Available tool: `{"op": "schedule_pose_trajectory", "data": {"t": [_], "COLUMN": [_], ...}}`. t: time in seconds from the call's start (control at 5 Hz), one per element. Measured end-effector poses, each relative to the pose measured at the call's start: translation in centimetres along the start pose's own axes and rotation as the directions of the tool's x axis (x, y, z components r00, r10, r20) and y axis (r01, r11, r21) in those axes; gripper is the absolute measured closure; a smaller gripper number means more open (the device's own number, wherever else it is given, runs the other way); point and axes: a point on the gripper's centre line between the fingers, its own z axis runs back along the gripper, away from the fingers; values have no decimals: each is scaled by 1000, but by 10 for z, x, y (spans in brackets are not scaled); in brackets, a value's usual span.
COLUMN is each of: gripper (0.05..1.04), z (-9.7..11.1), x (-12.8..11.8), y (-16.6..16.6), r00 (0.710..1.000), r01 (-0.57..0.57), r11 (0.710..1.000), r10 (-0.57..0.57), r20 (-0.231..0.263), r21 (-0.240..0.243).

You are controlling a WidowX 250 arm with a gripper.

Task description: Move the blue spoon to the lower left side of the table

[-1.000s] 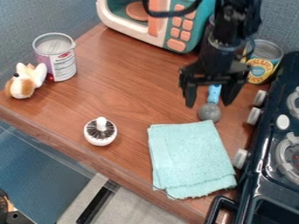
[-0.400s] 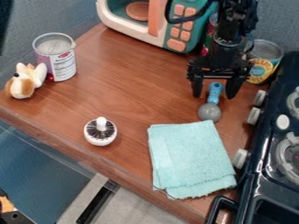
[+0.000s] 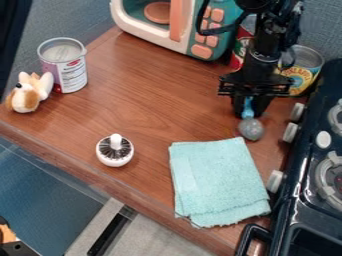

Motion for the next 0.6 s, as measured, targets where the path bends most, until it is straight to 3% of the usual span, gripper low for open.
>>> {"op": "schedule_pose_trajectory", "data": {"t": [0.4, 0.6], "gripper": [744, 744], "z": [1, 21], "x": [-4, 1], "y": [12, 40], "r00": [999, 987], "r01": [-37, -148], "r11": [999, 988], "r10": [37, 145], "r20": [16, 63], "r21": [28, 37]}}
